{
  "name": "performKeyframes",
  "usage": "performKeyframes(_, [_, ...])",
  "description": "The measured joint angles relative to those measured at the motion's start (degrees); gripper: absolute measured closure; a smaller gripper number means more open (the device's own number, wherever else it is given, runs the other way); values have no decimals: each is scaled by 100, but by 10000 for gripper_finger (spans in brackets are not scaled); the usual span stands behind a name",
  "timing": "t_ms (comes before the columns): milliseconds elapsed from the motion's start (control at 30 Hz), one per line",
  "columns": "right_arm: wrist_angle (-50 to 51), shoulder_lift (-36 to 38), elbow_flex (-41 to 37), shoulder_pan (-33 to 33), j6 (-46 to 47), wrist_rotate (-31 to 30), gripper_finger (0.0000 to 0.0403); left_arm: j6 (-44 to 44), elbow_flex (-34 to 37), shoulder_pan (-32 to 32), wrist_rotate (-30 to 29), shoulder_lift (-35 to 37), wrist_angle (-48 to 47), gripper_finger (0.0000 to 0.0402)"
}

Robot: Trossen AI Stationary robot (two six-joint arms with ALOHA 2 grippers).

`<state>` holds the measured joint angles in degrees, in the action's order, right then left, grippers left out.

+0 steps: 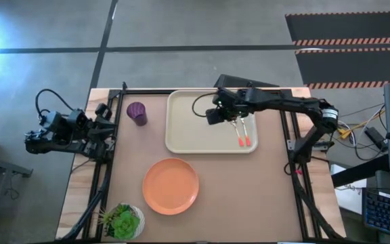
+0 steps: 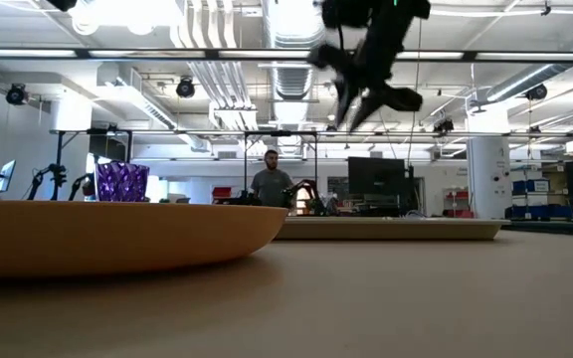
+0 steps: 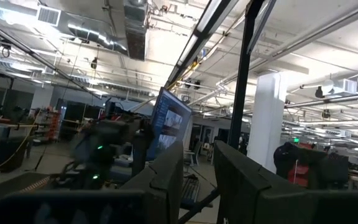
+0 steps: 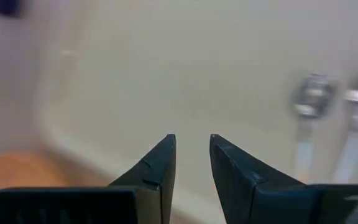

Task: Pick and place plate/cup/fork/spoon on tray
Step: Put the orange plate to the left of the orange fork on the white tray

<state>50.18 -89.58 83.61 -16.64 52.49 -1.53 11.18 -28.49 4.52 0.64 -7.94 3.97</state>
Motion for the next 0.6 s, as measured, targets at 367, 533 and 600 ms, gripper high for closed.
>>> performKeyframes(367, [-1728, -387, 142, 1331, 109, 679, 318, -2, -40, 0, -1, 0, -13, 329])
performKeyframes(533, [-1958, -787, 142, 1703, 699, 770, 317, -2, -52, 0, 35, 0, -13, 329])
performKeyframes(600, [-1950, -959, 140, 1843, 858, 824, 316, 2, -52, 0, 64, 0, -24, 329])
